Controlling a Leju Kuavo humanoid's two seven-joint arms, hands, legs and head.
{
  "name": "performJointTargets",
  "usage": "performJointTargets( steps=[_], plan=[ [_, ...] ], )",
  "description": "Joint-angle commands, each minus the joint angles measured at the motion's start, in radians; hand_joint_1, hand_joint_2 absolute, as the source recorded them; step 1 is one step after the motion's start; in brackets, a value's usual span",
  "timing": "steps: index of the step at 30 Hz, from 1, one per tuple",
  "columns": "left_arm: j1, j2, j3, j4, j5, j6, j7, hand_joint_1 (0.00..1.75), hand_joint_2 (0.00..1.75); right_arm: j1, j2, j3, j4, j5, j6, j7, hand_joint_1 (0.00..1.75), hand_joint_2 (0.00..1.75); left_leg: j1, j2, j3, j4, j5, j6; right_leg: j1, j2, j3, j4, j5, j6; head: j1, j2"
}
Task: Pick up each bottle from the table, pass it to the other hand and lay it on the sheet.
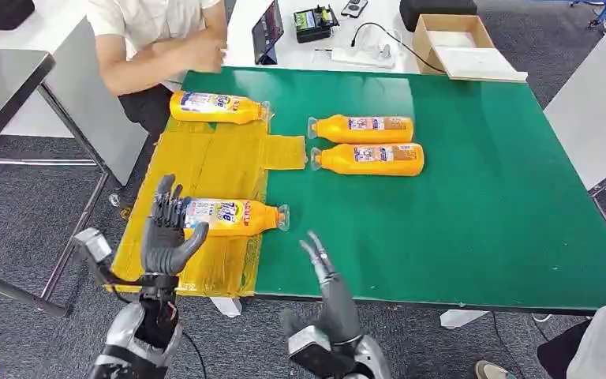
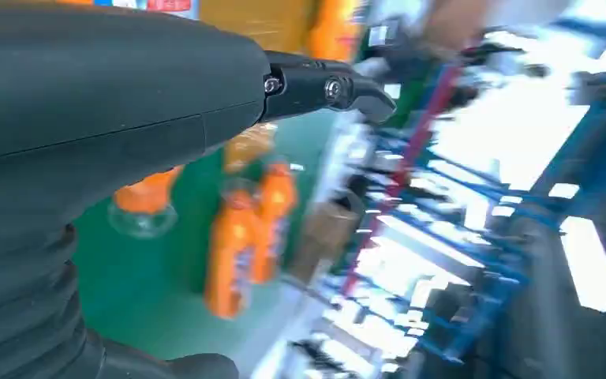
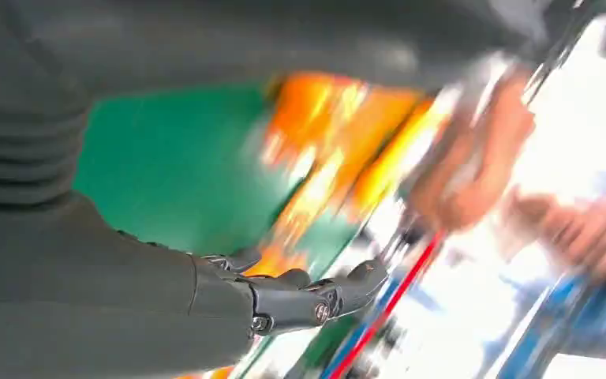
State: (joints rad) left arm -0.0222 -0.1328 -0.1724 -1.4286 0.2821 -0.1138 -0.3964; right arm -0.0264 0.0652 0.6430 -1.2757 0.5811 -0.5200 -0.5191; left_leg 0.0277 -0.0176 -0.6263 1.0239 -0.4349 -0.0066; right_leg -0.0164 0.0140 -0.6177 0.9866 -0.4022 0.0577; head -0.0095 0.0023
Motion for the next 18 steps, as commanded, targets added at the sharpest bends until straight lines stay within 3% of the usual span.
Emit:
performJointTargets(
  steps=[1, 2, 6, 8, 13, 18],
  plan=[
    [0.177, 0.05, -0.106, -0.281, -0.149, 0.096, -0.088, 0.0, 1.75, 0.014, -0.111, -0.377, -0.029, 0.097, 0.011, 0.027, 0.0, 1.75, -0.002, 0.0, 0.003, -0.001, -0.001, 0.002, -0.001, -0.002, 0.003, -0.001, -0.001, -0.001, 0.0, 0.0],
    [0.172, 0.05, -0.106, -0.277, -0.149, 0.096, -0.088, 0.0, 1.75, 0.016, -0.104, -0.377, -0.031, 0.1, 0.011, 0.024, 0.0, 1.75, -0.002, 0.0, 0.008, -0.001, -0.002, 0.004, -0.001, -0.003, 0.009, -0.001, -0.002, -0.002, 0.0, 0.0],
    [0.168, 0.052, -0.102, -0.276, -0.149, 0.099, -0.089, 0.0, 1.75, 0.02, -0.091, -0.371, -0.033, 0.132, 0.001, 0.037, 0.0, 1.75, -0.001, -0.001, 0.004, -0.001, -0.002, 0.002, 0.0, -0.001, 0.004, -0.001, -0.001, -0.002, 0.0, 0.0],
    [0.175, 0.053, -0.11, -0.294, -0.194, 0.121, -0.119, 0.0, 1.75, -0.022, -0.15, -0.41, 0.021, 0.225, -0.022, 0.117, 0.0, 1.75, -0.001, 0.0, 0.006, -0.002, -0.002, 0.002, 0.0, -0.002, 0.005, -0.001, -0.001, -0.002, 0.0, 0.0],
    [0.167, 0.046, -0.113, -0.296, -0.18, 0.109, -0.121, 0.0, 1.75, -0.176, -0.251, -0.496, 0.181, 0.293, 0.045, 0.119, 0.0, 1.75, -0.001, -0.001, 0.003, -0.001, 0.0, 0.002, 0.0, -0.001, 0.003, -0.001, 0.001, 0.0, -0.001, 0.0],
    [0.111, 0.035, -0.136, -0.23, -0.179, 0.099, -0.125, 0.0, 1.75, -0.382, -0.264, -0.416, 0.454, 0.398, 0.092, 0.166, 0.0, 1.75, -0.002, 0.002, 0.003, -0.001, 0.0, 0.003, -0.002, 0.002, 0.004, -0.001, 0.002, 0.0, 0.0, 0.0]
  ],
)
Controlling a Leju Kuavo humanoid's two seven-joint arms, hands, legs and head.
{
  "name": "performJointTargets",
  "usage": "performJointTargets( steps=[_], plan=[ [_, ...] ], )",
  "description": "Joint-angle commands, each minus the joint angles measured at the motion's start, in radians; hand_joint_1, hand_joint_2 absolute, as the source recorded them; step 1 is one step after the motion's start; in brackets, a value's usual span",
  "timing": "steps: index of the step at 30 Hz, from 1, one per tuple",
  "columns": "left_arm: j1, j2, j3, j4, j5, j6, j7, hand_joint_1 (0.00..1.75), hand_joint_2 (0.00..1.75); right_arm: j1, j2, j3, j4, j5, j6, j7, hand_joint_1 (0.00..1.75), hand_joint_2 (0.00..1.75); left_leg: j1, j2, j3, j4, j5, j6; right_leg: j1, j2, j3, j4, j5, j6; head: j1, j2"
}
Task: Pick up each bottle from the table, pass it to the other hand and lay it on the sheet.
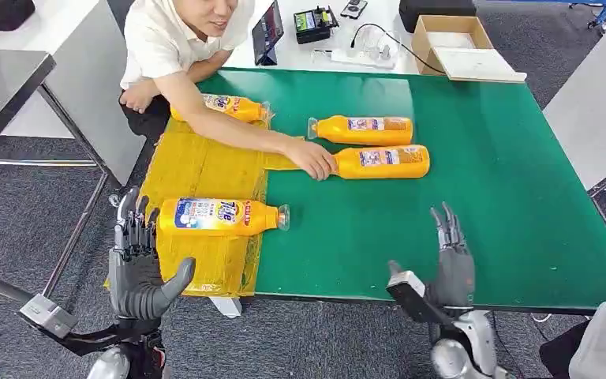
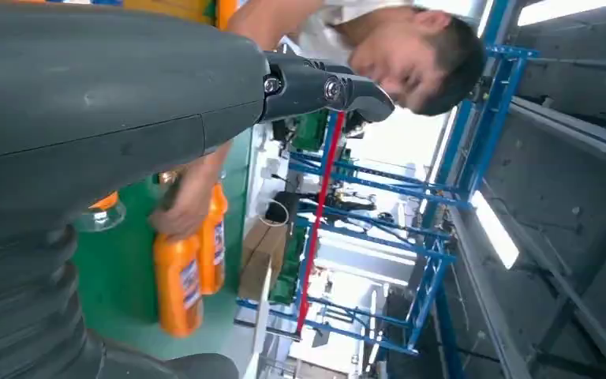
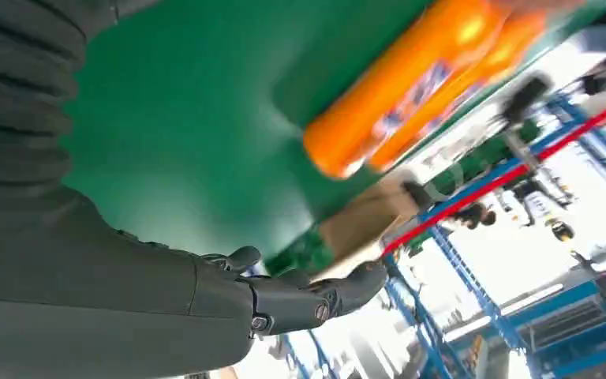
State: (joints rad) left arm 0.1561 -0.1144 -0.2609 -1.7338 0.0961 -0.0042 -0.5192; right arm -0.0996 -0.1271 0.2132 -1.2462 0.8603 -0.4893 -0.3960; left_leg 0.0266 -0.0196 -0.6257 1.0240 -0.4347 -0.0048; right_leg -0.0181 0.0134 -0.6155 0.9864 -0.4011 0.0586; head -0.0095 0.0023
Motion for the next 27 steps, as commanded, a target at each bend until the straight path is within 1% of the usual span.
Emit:
performJointTargets(
  steps=[1, 2, 3, 4, 5, 7, 8, 9, 11, 12, 13, 14, 15, 16, 17, 18, 19, 20, 21, 22, 23, 24, 25, 27],
  plan=[
    [-0.079, 0.014, -0.061, 0.094, 0.007, -0.014, 0.001, 0.0, 1.75, -0.349, -0.064, 0.028, 0.503, 0.139, 0.055, 0.048, 0.0, 1.75, -0.002, 0.006, 0.005, -0.001, 0.0, 0.002, 0.0, 0.003, 0.003, -0.002, 0.002, -0.002, 0.0, 0.0],
    [-0.088, 0.012, -0.07, 0.106, 0.002, -0.014, 0.004, 0.0, 1.75, -0.368, -0.057, 0.041, 0.544, 0.16, 0.05, 0.058, 0.0, 1.75, -0.003, 0.004, 0.004, -0.001, 0.001, 0.002, -0.001, 0.002, 0.003, -0.002, 0.002, -0.001, -0.001, 0.0],
    [-0.092, 0.011, -0.075, 0.113, -0.003, -0.011, 0.006, 0.0, 1.75, -0.382, -0.054, 0.053, 0.574, 0.179, 0.044, 0.065, 0.0, 1.75, -0.003, 0.006, 0.007, -0.002, 0.001, 0.003, -0.001, 0.002, 0.005, -0.003, 0.002, -0.002, 0.0, 0.0],
    [-0.105, 0.01, -0.089, 0.132, -0.014, -0.002, 0.012, 0.0, 1.75, -0.422, -0.04, 0.08, 0.656, 0.222, 0.019, 0.085, 0.0, 1.75, -0.002, 0.004, 0.007, -0.002, 0.001, 0.003, 0.0, 0.001, 0.005, -0.002, 0.002, -0.001, 0.0, 0.0],
    [-0.11, 0.009, -0.095, 0.139, -0.017, 0.003, 0.015, 0.0, 1.75, -0.438, -0.034, 0.092, 0.685, 0.234, 0.024, 0.091, 0.0, 1.75, -0.002, 0.003, 0.005, -0.002, 0.002, 0.003, -0.001, 0.0, 0.004, -0.002, 0.002, 0.0, -0.001, 0.0],
    [-0.121, 0.011, -0.105, 0.151, -0.019, 0.005, 0.018, 0.0, 1.75, -0.471, -0.024, 0.125, 0.74, 0.281, 0.026, 0.129, 0.0, 1.75, -0.003, 0.006, 0.01, -0.003, 0.001, 0.004, 0.0, 0.001, 0.007, -0.003, 0.002, -0.002, 0.0, 0.0],
    [-0.122, 0.01, -0.106, 0.152, -0.019, 0.006, 0.018, 0.0, 1.75, -0.475, -0.023, 0.127, 0.742, 0.282, 0.028, 0.13, 0.0, 1.75, -0.002, 0.004, 0.005, -0.001, 0.001, 0.002, 0.0, 0.002, 0.003, -0.001, 0.002, 0.0, -0.001, 0.0],
    [-0.122, 0.01, -0.106, 0.152, -0.019, 0.006, 0.018, 0.0, 1.75, -0.475, -0.023, 0.127, 0.742, 0.282, 0.028, 0.13, 0.0, 1.75, -0.002, 0.006, 0.007, -0.002, 0.001, 0.003, 0.0, 0.003, 0.005, -0.001, 0.001, -0.001, 0.0, 0.0],
    [-0.125, 0.013, -0.108, 0.155, -0.02, 0.01, 0.025, 0.0, 1.75, -0.498, -0.021, 0.142, 0.777, 0.303, 0.056, 0.157, 0.0, 1.75, -0.002, 0.003, 0.004, -0.001, 0.002, 0.002, 0.0, 0.001, 0.002, 0.0, 0.001, 0.0, 0.0, 0.0],
    [-0.125, 0.014, -0.11, 0.153, -0.022, 0.012, 0.027, 0.0, 1.75, -0.509, -0.02, 0.156, 0.792, 0.323, 0.07, 0.179, 0.0, 1.75, -0.002, 0.004, 0.007, -0.002, 0.001, 0.003, 0.0, 0.001, 0.005, -0.001, 0.001, 0.0, -0.001, 0.0],
    [-0.125, 0.014, -0.111, 0.154, -0.022, 0.013, 0.029, 0.0, 1.75, -0.518, -0.02, 0.16, 0.805, 0.328, 0.088, 0.195, 0.0, 1.75, -0.002, 0.003, 0.005, -0.001, 0.001, 0.003, 0.0, 0.0, 0.003, 0.0, 0.001, 0.0, 0.0, 0.0],
    [-0.124, 0.016, -0.112, 0.154, -0.023, 0.014, 0.033, 0.0, 1.75, -0.525, -0.02, 0.164, 0.817, 0.333, 0.11, 0.207, 0.0, 1.75, -0.002, 0.004, 0.007, -0.001, 0.001, 0.003, 0.0, 0.001, 0.005, -0.001, 0.001, -0.001, 0.0, 0.0],
    [-0.125, 0.017, -0.113, 0.156, -0.024, 0.014, 0.034, 0.0, 1.75, -0.53, -0.021, 0.171, 0.826, 0.337, 0.128, 0.211, 0.0, 1.75, -0.002, 0.003, 0.004, -0.001, 0.001, 0.003, 0.0, 0.001, 0.003, 0.0, 0.001, 0.0, 0.0, 0.0],
    [-0.127, 0.018, -0.116, 0.159, -0.025, 0.014, 0.038, 0.0, 1.75, -0.533, -0.018, 0.17, 0.835, 0.334, 0.145, 0.215, 0.0, 1.75, -0.002, 0.004, 0.006, -0.001, 0.001, 0.003, 0.0, 0.001, 0.005, 0.0, 0.001, -0.001, -0.001, 0.0],
    [-0.13, 0.018, -0.118, 0.162, -0.026, 0.014, 0.04, 0.0, 1.75, -0.534, -0.015, 0.173, 0.843, 0.334, 0.16, 0.216, 0.0, 1.75, -0.002, 0.003, 0.005, -0.001, 0.001, 0.003, 0.0, 0.0, 0.004, 0.0, 0.001, 0.0, 0.0, 0.0],
    [-0.132, 0.019, -0.121, 0.165, -0.027, 0.013, 0.044, 0.0, 1.75, -0.533, -0.013, 0.176, 0.846, 0.336, 0.167, 0.22, 0.0, 1.75, -0.002, 0.003, 0.006, -0.001, 0.001, 0.003, 0.0, 0.0, 0.005, -0.001, 0.001, -0.001, -0.001, 0.0],
    [-0.135, 0.02, -0.125, 0.167, -0.029, 0.012, 0.048, 0.0, 1.75, -0.535, -0.01, 0.184, 0.858, 0.343, 0.189, 0.23, 0.0, 1.75, -0.002, 0.002, 0.004, -0.001, 0.002, 0.003, 0.0, 0.0, 0.003, 0.0, 0.001, 0.0, 0.0, 0.0],
    [-0.137, 0.021, -0.128, 0.168, -0.031, 0.011, 0.05, 0.0, 1.75, -0.538, -0.009, 0.19, 0.865, 0.349, 0.206, 0.238, 0.0, 1.75, -0.002, 0.002, 0.005, -0.001, 0.001, 0.003, 0.0, -0.001, 0.005, 0.0, 0.001, -0.001, -0.001, 0.0],
    [-0.138, 0.021, -0.133, 0.166, -0.035, 0.012, 0.059, 0.0, 1.75, -0.559, -0.013, 0.242, 0.888, 0.417, 0.257, 0.352, 0.0, 1.75, -0.002, 0.002, 0.003, -0.001, 0.002, 0.003, 0.0, 0.0, 0.003, 0.0, 0.001, 0.0, 0.0, 0.0],
    [-0.136, 0.021, -0.133, 0.162, -0.036, 0.012, 0.061, 0.0, 1.75, -0.566, -0.01, 0.245, 0.886, 0.42, 0.269, 0.357, 0.0, 1.75, -0.002, 0.004, 0.009, -0.002, 0.0, 0.004, 0.0, 0.0, 0.008, -0.001, 0.0, -0.002, -0.001, 0.0],
    [-0.134, 0.025, -0.138, 0.155, -0.034, 0.005, 0.071, 0.0, 1.75, -0.587, -0.013, 0.271, 0.9, 0.453, 0.315, 0.422, 0.0, 1.75, -0.002, 0.003, 0.004, -0.001, 0.001, 0.003, 0.0, 0.0, 0.003, 0.0, 0.001, 0.0, -0.001, 0.0],
    [-0.134, 0.025, -0.138, 0.154, -0.034, 0.005, 0.071, 0.0, 1.75, -0.595, -0.012, 0.27, 0.897, 0.453, 0.317, 0.422, 0.0, 1.75, -0.002, 0.004, 0.005, -0.001, 0.001, 0.003, 0.0, 0.001, 0.004, 0.0, 0.001, -0.001, -0.001, 0.0],
    [-0.125, 0.023, -0.137, 0.149, -0.035, 0.0, 0.08, 0.0, 1.75, -0.618, -0.014, 0.296, 0.91, 0.479, 0.396, 0.481, 0.0, 1.75, -0.002, 0.003, 0.004, -0.001, 0.001, 0.003, 0.0, 0.001, 0.002, 0.0, 0.001, 0.0, -0.001, 0.0],
    [-0.124, 0.024, -0.136, 0.149, -0.035, 0.0, 0.08, 0.0, 1.75, -0.624, -0.017, 0.296, 0.908, 0.479, 0.398, 0.481, 0.0, 1.75, -0.002, 0.003, 0.006, -0.001, 0.002, 0.003, 0.0, 0.0, 0.004, 0.0, 0.001, 0.0, -0.001, 0.0]
  ],
)
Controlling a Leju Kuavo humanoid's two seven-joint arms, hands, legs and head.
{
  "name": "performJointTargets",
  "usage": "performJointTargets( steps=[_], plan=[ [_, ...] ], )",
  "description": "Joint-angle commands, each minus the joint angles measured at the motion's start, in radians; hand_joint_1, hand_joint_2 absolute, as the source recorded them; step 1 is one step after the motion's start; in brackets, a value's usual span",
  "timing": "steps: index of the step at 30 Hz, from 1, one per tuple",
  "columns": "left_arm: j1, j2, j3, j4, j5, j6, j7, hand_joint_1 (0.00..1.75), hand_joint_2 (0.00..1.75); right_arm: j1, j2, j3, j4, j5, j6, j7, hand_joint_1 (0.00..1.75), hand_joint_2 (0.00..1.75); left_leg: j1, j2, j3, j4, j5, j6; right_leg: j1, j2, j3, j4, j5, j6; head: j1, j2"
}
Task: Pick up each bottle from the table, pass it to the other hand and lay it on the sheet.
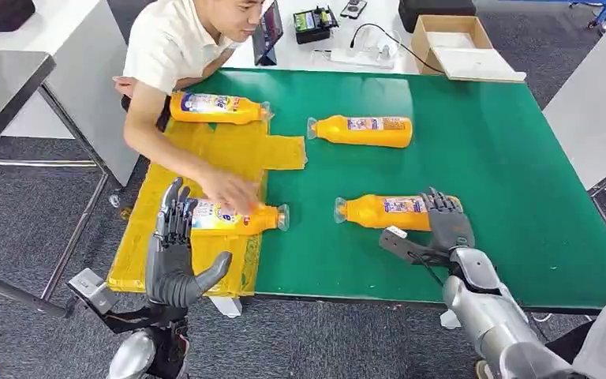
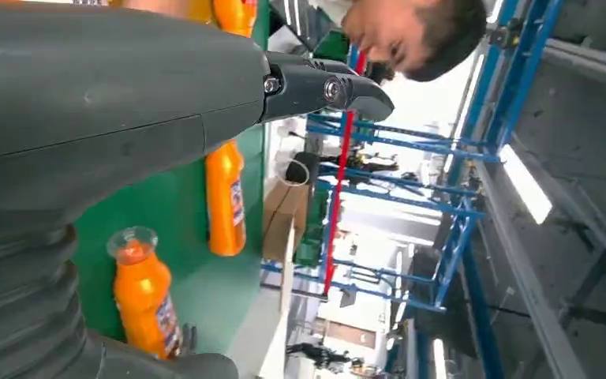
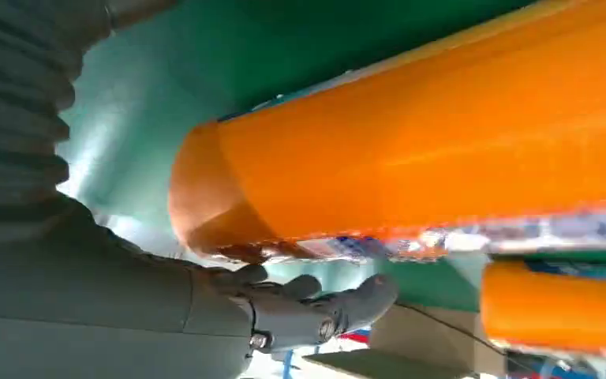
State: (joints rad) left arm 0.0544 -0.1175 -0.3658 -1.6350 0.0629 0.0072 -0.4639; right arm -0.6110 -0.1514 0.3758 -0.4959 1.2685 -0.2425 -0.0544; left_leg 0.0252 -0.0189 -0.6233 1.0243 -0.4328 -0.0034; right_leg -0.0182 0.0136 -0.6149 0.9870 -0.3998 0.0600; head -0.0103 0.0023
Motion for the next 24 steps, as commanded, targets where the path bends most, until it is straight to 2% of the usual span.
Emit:
performJointTargets(
  steps=[1, 2, 3, 4, 7, 10, 13, 17, 18, 19, 22, 23, 24],
  plan=[
    [-0.023, 0.027, -0.031, 0.053, -0.002, -0.014, 0.025, 0.0, 1.75, -0.116, 0.007, 0.137, 0.163, 0.076, 0.168, 0.147, 0.0, 1.75, -0.001, 0.002, 0.004, -0.001, 0.0, 0.002, 0.0, -0.001, 0.004, -0.001, 0.0, -0.002, 0.0, 0.0],
    [-0.023, 0.027, -0.031, 0.053, -0.002, -0.014, 0.025, 0.0, 1.75, -0.116, 0.007, 0.137, 0.163, 0.076, 0.168, 0.147, 0.0, 1.75, -0.001, 0.001, 0.006, -0.002, 0.0, 0.002, 0.0, -0.003, 0.006, -0.002, 0.0, -0.002, 0.0, 0.0],
    [-0.03, 0.022, -0.034, 0.062, -0.003, -0.02, 0.028, 0.0, 1.75, -0.133, 0.009, 0.153, 0.175, 0.095, 0.231, 0.203, 0.0, 1.75, 0.0, 0.0, 0.006, -0.002, 0.0, 0.002, 0.0, -0.003, 0.006, -0.002, 0.0, -0.002, 0.0, 0.0],
    [-0.032, 0.018, -0.033, 0.068, -0.004, -0.021, 0.029, 0.0, 1.75, -0.141, 0.011, 0.159, 0.175, 0.105, 0.247, 0.213, 0.0, 1.75, -0.001, 0.0, 0.004, -0.001, 0.0, 0.001, 0.0, -0.001, 0.005, -0.001, 0.0, -0.001, 0.0, 0.0],
    [-0.033, 0.014, -0.034, 0.07, -0.008, -0.024, 0.03, 0.0, 1.75, -0.152, 0.006, 0.169, 0.17, 0.128, 0.215, 0.246, 0.0, 1.75, -0.001, 0.001, 0.005, -0.001, 0.0, 0.001, 0.0, -0.001, 0.006, -0.001, 0.0, -0.001, 0.0, 0.0],
    [-0.033, 0.022, -0.039, 0.067, -0.009, -0.029, 0.03, 0.0, 1.75, -0.141, -0.019, 0.159, 0.172, 0.118, 0.184, 0.215, 0.0, 1.75, -0.001, 0.0, 0.009, -0.003, 0.001, 0.003, 0.0, -0.005, 0.011, -0.003, 0.0, -0.004, 0.0, 0.0],
    [-0.033, 0.023, -0.039, 0.067, -0.009, -0.029, 0.03, 0.0, 1.75, -0.138, -0.021, 0.158, 0.173, 0.118, 0.179, 0.214, 0.0, 1.75, -0.001, -0.001, 0.006, -0.001, 0.001, 0.001, 0.0, -0.002, 0.007, -0.001, 0.0, -0.001, 0.0, 0.0],
    [-0.042, 0.03, -0.048, 0.076, 0.0, -0.037, 0.026, 0.0, 1.75, -0.104, -0.027, 0.133, 0.195, 0.094, 0.19, 0.144, 0.0, 1.75, -0.001, -0.002, 0.008, -0.002, 0.001, 0.002, 0.0, -0.004, 0.01, -0.003, 0.0, -0.002, 0.0, 0.0],
    [-0.043, 0.029, -0.048, 0.077, 0.0, -0.037, 0.026, 0.0, 1.75, -0.094, -0.028, 0.132, 0.196, 0.093, 0.18, 0.142, 0.17, 1.75, 0.0, -0.002, 0.008, -0.002, 0.001, 0.002, 0.0, -0.004, 0.009, -0.002, 0.0, -0.001, 0.0, 0.0],
    [-0.047, 0.031, -0.052, 0.081, 0.007, -0.04, 0.018, 0.0, 1.75, -0.074, -0.031, 0.116, 0.197, 0.069, 0.164, 0.09, 1.41, 1.75, 0.0, -0.002, 0.009, -0.003, 0.001, 0.002, 0.001, -0.005, 0.011, -0.003, 0.0, -0.002, 0.0, 0.0],
    [-0.051, 0.029, -0.054, 0.082, 0.007, -0.04, 0.018, 0.0, 1.75, -0.061, -0.035, 0.114, 0.199, 0.068, 0.151, 0.086, 1.41, 1.75, 0.0, -0.003, 0.008, -0.002, 0.001, 0.002, 0.001, -0.005, 0.01, -0.003, 0.0, -0.002, 0.0, 0.0],
    [-0.053, 0.03, -0.056, 0.085, 0.008, -0.04, 0.016, 0.0, 1.75, -0.06, -0.033, 0.109, 0.203, 0.062, 0.151, 0.074, 1.75, 1.75, 0.0, -0.002, 0.008, -0.002, 0.001, 0.002, 0.001, -0.005, 0.01, -0.003, 0.0, -0.002, 0.0, 0.0],
    [-0.053, 0.031, -0.057, 0.085, 0.008, -0.037, 0.01, 0.0, 1.75, -0.045, -0.032, 0.084, 0.196, 0.034, 0.13, 0.042, 1.75, 1.75, 0.0, -0.002, 0.007, -0.001, 0.001, 0.001, 0.0, -0.003, 0.008, -0.002, 0.0, -0.001, 0.0, 0.0]
  ],
)
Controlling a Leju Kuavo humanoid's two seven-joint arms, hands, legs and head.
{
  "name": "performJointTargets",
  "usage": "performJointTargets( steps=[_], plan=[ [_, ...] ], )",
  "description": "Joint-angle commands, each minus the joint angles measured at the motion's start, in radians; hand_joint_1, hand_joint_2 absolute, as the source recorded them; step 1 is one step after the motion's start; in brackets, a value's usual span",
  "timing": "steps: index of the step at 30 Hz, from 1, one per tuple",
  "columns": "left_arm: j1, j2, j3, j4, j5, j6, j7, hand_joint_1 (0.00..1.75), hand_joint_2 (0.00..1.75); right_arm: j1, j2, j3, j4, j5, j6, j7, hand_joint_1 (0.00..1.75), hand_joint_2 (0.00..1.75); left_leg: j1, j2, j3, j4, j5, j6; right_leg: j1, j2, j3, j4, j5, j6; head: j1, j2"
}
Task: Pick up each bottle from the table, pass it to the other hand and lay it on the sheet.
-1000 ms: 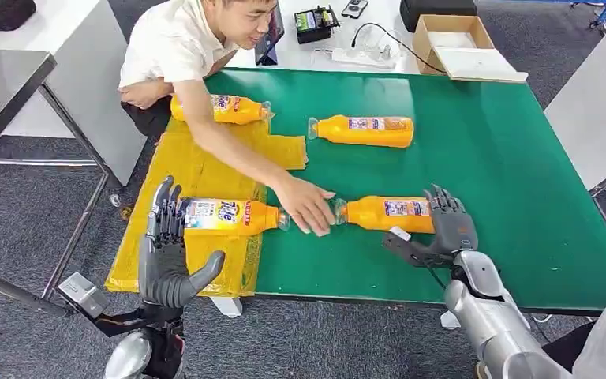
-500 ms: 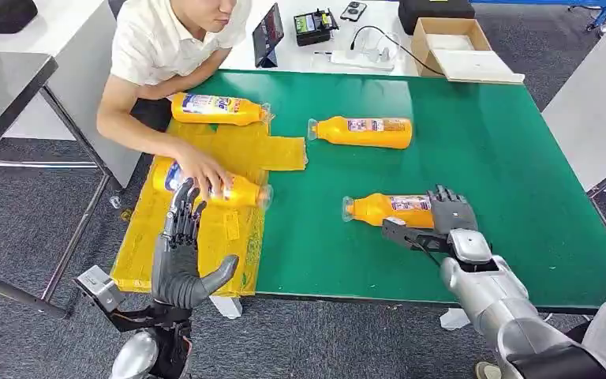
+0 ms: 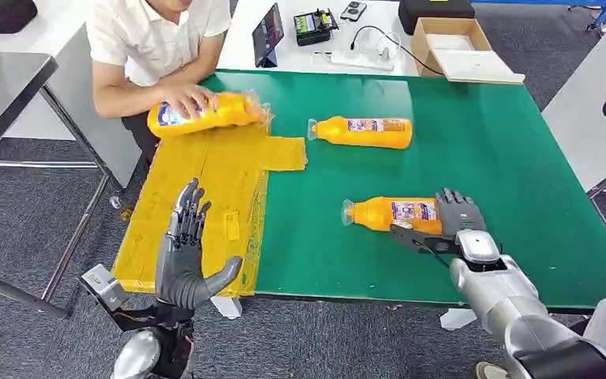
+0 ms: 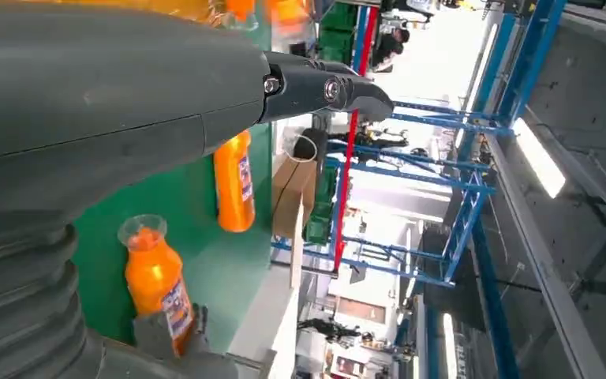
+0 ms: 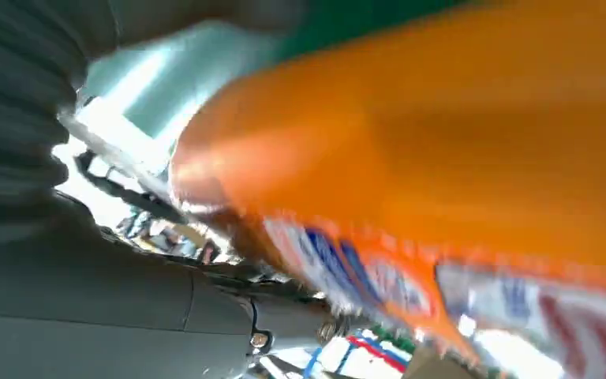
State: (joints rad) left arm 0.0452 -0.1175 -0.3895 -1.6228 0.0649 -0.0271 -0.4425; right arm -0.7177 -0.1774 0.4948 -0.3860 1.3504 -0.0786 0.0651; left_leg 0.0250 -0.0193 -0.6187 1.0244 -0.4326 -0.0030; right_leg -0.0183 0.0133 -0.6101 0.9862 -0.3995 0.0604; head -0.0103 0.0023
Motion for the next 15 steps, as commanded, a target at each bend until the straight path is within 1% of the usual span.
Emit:
performJointTargets(
  steps=[1, 2, 3, 6, 7, 9, 10, 14, 15],
  plan=[
    [-0.045, 0.033, -0.038, 0.075, 0.006, -0.001, -0.014, 0.0, 1.75, 0.079, -0.002, -0.076, 0.087, -0.089, -0.054, -0.097, 1.75, 1.75, -0.001, -0.001, 0.006, -0.004, 0.001, 0.003, 0.001, -0.005, 0.007, -0.004, 0.0, -0.004, 0.0, 0.0],
    [-0.045, 0.033, -0.039, 0.076, 0.006, -0.001, -0.016, 0.0, 1.75, 0.094, -0.001, -0.086, 0.087, -0.1, -0.071, -0.107, 1.75, 1.75, 0.0, -0.003, 0.004, -0.003, 0.001, 0.001, 0.001, -0.005, 0.006, -0.003, 0.0, -0.002, 0.0, 0.0],
    [-0.045, 0.034, -0.04, 0.077, 0.007, 0.002, -0.02, 0.0, 1.75, 0.117, 0.003, -0.11, 0.082, -0.125, -0.112, -0.142, 1.75, 1.75, 0.001, -0.004, 0.005, -0.003, 0.001, 0.001, 0.002, -0.006, 0.008, -0.004, -0.001, -0.003, 0.001, 0.0],
    [-0.045, 0.034, -0.04, 0.084, 0.011, 0.006, -0.029, 0.0, 1.75, 0.163, 0.023, -0.185, 0.085, -0.207, -0.159, -0.222, 1.75, 1.75, 0.001, -0.004, 0.008, -0.005, 0.001, 0.002, 0.002, -0.007, 0.011, -0.006, -0.001, -0.003, 0.0, 0.0],
    [-0.045, 0.034, -0.04, 0.085, 0.012, 0.006, -0.03, 0.0, 1.75, 0.173, 0.029, -0.206, 0.088, -0.23, -0.162, -0.237, 1.75, 1.75, 0.001, -0.002, 0.007, -0.003, 0.0, 0.001, 0.002, -0.005, 0.008, -0.004, -0.001, -0.002, 0.0, 0.0],
    [-0.042, 0.035, -0.035, 0.085, 0.015, 0.011, -0.037, 0.0, 1.75, 0.195, 0.036, -0.244, 0.087, -0.274, -0.155, -0.281, 1.75, 1.75, 0.001, -0.003, 0.01, -0.005, 0.0, 0.001, 0.003, -0.006, 0.011, -0.006, -0.001, -0.003, 0.0, 0.0],
    [-0.04, 0.036, -0.034, 0.083, 0.015, 0.011, -0.038, 0.0, 1.75, 0.201, 0.036, -0.245, 0.086, -0.274, -0.163, -0.285, 1.75, 1.75, 0.002, -0.003, 0.008, -0.003, 0.0, 0.001, 0.003, -0.005, 0.009, -0.004, -0.001, -0.002, 0.001, 0.0],
    [-0.04, 0.036, -0.034, 0.083, 0.015, 0.011, -0.038, 0.0, 1.75, 0.201, 0.036, -0.245, 0.086, -0.274, -0.163, -0.285, 1.75, 1.75, 0.002, -0.001, 0.007, -0.002, -0.001, 0.001, 0.003, -0.003, 0.008, -0.003, -0.001, -0.002, 0.0, 0.0],
    [-0.039, 0.037, -0.033, 0.081, 0.015, 0.011, -0.038, 0.0, 1.75, 0.198, 0.034, -0.245, 0.086, -0.274, -0.16, -0.285, 1.75, 1.75, 0.002, -0.002, 0.008, -0.004, -0.001, 0.001, 0.003, -0.005, 0.009, -0.005, -0.001, -0.003, 0.001, 0.0]
  ],
)
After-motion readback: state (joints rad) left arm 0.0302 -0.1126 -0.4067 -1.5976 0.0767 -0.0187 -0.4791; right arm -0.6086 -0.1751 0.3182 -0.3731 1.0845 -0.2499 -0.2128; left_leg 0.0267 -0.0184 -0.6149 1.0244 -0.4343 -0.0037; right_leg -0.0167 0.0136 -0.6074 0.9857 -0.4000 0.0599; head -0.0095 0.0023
